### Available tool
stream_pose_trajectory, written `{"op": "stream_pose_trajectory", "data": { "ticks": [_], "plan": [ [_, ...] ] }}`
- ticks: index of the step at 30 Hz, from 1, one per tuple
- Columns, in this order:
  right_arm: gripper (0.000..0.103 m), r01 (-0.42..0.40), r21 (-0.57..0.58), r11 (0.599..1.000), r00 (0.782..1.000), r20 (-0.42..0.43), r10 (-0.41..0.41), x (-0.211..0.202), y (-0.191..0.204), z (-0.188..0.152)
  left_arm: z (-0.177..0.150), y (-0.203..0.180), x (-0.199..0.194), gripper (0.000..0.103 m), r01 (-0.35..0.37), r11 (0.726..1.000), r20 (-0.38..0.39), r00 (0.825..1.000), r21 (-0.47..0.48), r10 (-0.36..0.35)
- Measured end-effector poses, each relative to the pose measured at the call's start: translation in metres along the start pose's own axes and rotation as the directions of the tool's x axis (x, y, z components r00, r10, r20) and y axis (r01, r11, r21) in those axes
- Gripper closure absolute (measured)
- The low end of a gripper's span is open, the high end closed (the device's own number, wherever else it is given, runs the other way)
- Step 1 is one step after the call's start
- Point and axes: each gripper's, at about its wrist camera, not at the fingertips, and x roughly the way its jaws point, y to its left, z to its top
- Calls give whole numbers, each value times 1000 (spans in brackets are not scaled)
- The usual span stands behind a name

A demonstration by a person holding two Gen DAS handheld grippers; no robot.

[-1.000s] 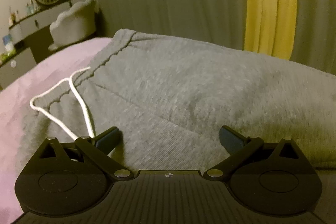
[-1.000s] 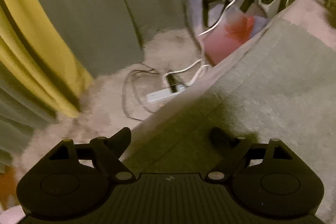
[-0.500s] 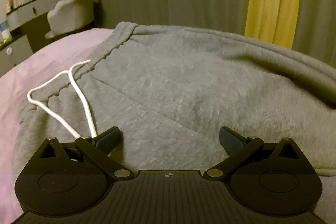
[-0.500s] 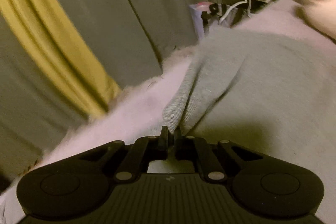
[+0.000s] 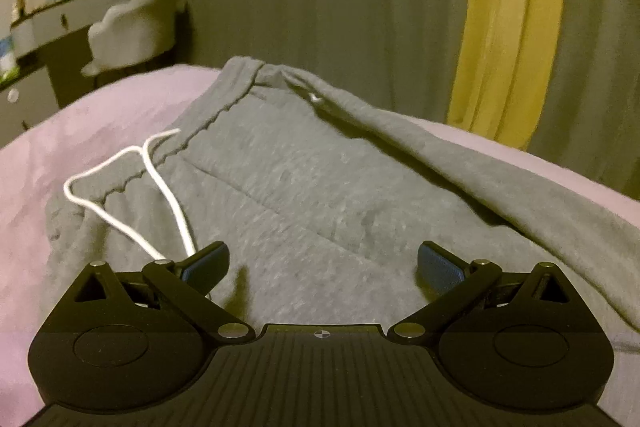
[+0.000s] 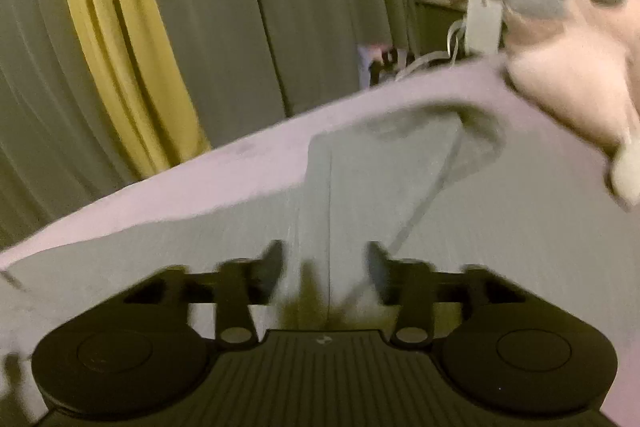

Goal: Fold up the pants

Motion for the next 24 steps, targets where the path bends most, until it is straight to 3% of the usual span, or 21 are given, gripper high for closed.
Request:
{"op": "stream_pose_trajectory", "data": {
  "ticks": [3, 4, 6, 7, 9, 10, 11, 14, 16, 19, 22, 24],
  "plan": [
    [48, -11, -67, 998, 998, -67, 6, 42, 16, 14, -6, 0, -4, 0, -11, 999, -10, 1000, 39, 11],
    [41, -3, -92, 996, 994, -107, -7, 58, 22, 14, -7, 1, -5, 0, -15, 999, -9, 1000, 50, 16],
    [34, 76, -151, 986, 982, -161, -100, 84, 30, 7, -10, 2, -5, 0, -22, 998, -16, 1000, 64, 23],
    [32, 92, -165, 982, 984, -137, -115, 90, 30, 5, -10, 4, -5, 0, -20, 998, -23, 1000, 61, 22],
    [54, 110, -140, 984, 986, -109, -126, 92, 31, 10, -11, 8, -4, 0, -23, 998, -28, 999, 52, 25],
    [87, 107, -109, 988, 987, -111, -119, 92, 27, 15, -12, 10, -3, 0, -28, 998, -31, 999, 48, 30],
    [96, 104, -66, 992, 987, -120, -111, 91, 19, 22, -12, 11, -2, 0, -30, 999, -36, 999, 43, 31],
    [98, 70, 55, 996, 993, -100, -64, 60, -14, 28, -11, 14, -1, 0, -35, 999, -53, 998, 29, 36],
    [98, 40, 150, 988, 999, -15, -38, 20, -44, 27, -8, 16, -5, 0, -33, 999, -47, 998, 21, 34],
    [98, -28, 258, 966, 999, 43, 17, -33, -88, 2, -2, 15, -14, 0, -20, 1000, -4, 1000, 14, 20],
    [100, 50, 257, 965, 999, -5, -51, -45, -114, -37, 5, 10, -18, 0, 2, 999, 7, 1000, 34, -2],
    [101, 145, 265, 953, 987, -101, -122, -26, -133, -58, 15, 9, -17, 0, 35, 999, 0, 999, 27, -35]
  ]
}}
